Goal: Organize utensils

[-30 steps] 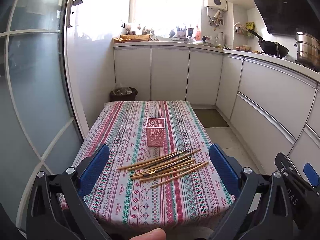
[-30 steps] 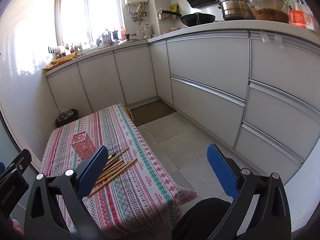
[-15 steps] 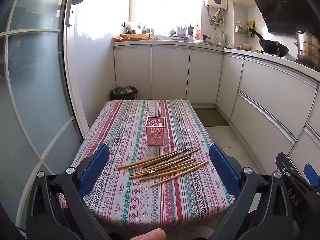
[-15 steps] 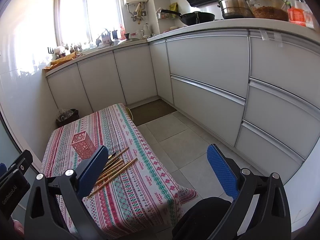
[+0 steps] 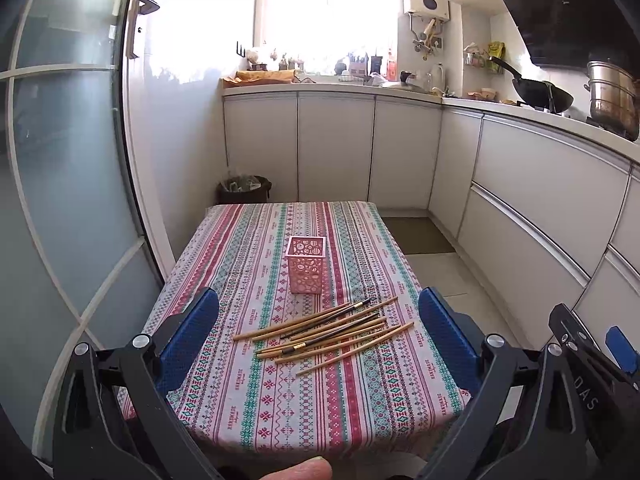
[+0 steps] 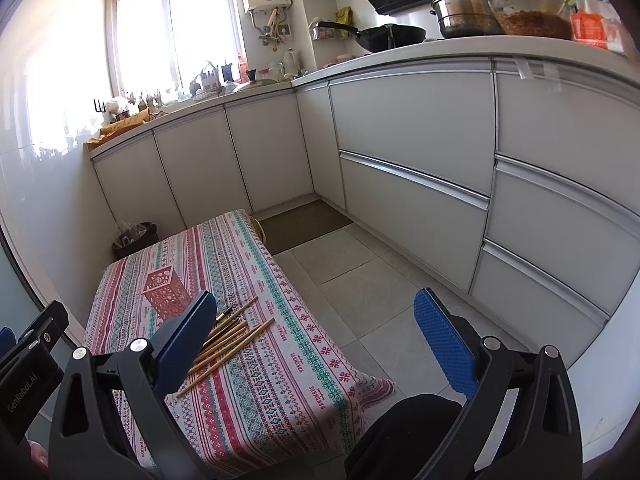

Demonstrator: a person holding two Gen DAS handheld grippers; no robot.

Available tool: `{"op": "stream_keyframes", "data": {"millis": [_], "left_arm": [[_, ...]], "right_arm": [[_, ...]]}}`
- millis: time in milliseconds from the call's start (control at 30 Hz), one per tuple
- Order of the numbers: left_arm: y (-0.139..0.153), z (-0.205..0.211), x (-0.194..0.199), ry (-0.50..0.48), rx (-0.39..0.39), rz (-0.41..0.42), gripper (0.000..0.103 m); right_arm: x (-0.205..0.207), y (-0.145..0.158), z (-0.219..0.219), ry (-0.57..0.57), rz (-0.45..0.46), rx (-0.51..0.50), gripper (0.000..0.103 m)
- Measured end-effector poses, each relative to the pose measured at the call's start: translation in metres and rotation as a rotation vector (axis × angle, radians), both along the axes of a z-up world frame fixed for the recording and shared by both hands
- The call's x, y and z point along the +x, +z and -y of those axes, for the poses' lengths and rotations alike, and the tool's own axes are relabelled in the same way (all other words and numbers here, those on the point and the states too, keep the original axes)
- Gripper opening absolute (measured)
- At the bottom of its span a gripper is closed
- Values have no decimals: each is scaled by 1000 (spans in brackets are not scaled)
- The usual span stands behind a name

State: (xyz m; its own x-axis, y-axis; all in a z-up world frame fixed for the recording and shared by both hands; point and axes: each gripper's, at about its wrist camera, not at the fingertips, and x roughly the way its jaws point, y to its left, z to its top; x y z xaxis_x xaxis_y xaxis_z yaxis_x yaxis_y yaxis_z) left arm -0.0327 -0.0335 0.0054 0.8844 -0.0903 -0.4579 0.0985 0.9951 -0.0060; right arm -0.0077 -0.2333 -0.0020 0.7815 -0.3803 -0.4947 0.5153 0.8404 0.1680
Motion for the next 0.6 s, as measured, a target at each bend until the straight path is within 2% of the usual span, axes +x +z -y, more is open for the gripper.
{"op": "stream_keyframes", "data": {"millis": [600], "left_arm": [[-1,1,-2,-3,-1,0,96]], "right_arm": [[-1,2,2,-4,3,6,96]]}}
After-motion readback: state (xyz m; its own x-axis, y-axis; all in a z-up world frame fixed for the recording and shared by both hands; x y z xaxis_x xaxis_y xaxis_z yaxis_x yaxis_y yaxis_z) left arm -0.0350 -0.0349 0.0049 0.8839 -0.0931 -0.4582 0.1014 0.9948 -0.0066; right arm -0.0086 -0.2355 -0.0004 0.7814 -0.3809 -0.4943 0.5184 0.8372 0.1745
